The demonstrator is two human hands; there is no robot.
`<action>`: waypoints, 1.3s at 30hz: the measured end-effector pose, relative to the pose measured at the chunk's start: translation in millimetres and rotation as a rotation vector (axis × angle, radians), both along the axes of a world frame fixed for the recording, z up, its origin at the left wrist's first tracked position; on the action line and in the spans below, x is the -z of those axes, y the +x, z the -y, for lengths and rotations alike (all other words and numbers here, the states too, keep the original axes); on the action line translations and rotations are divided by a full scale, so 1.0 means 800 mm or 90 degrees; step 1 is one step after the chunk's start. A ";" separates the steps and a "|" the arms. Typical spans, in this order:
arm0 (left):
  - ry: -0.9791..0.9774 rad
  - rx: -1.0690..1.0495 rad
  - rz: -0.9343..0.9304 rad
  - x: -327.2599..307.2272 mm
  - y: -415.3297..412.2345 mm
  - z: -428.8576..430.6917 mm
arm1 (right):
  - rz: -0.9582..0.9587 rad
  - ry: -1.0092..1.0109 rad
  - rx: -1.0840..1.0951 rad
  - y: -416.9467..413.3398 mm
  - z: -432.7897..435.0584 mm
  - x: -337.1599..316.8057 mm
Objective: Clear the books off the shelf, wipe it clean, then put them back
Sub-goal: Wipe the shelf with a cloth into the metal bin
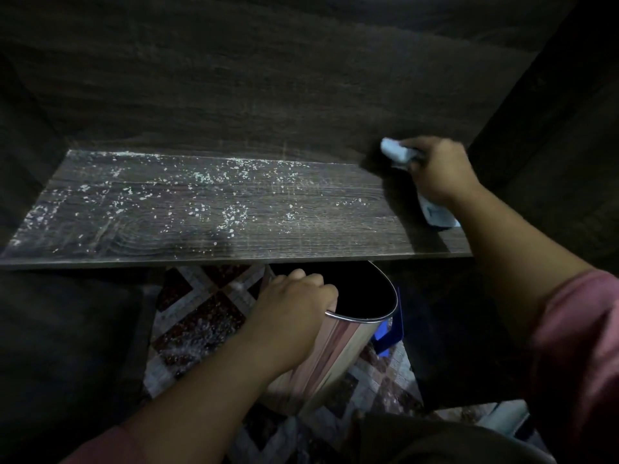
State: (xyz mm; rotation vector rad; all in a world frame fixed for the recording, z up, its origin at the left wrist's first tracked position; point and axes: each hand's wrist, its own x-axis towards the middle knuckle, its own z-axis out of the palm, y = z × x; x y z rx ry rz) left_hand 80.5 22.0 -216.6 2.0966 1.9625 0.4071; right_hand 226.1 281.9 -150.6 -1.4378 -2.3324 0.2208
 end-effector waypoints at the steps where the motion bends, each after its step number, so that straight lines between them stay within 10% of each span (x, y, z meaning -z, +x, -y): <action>1: 0.000 -0.002 0.001 -0.001 -0.001 0.001 | 0.025 -0.012 0.046 0.011 -0.011 0.007; 7: -0.014 -0.016 -0.005 -0.011 0.000 0.004 | 0.072 -0.208 0.058 0.046 -0.005 0.049; 19: -0.002 0.012 -0.024 -0.013 -0.001 0.008 | -0.034 -0.182 -0.129 -0.057 0.126 0.057; 28: 0.019 0.022 0.000 -0.008 -0.011 0.013 | -0.025 -0.109 0.219 0.033 0.060 0.020; 39: 0.013 0.007 0.001 -0.008 -0.018 0.016 | -0.053 -0.150 0.129 -0.020 0.092 0.059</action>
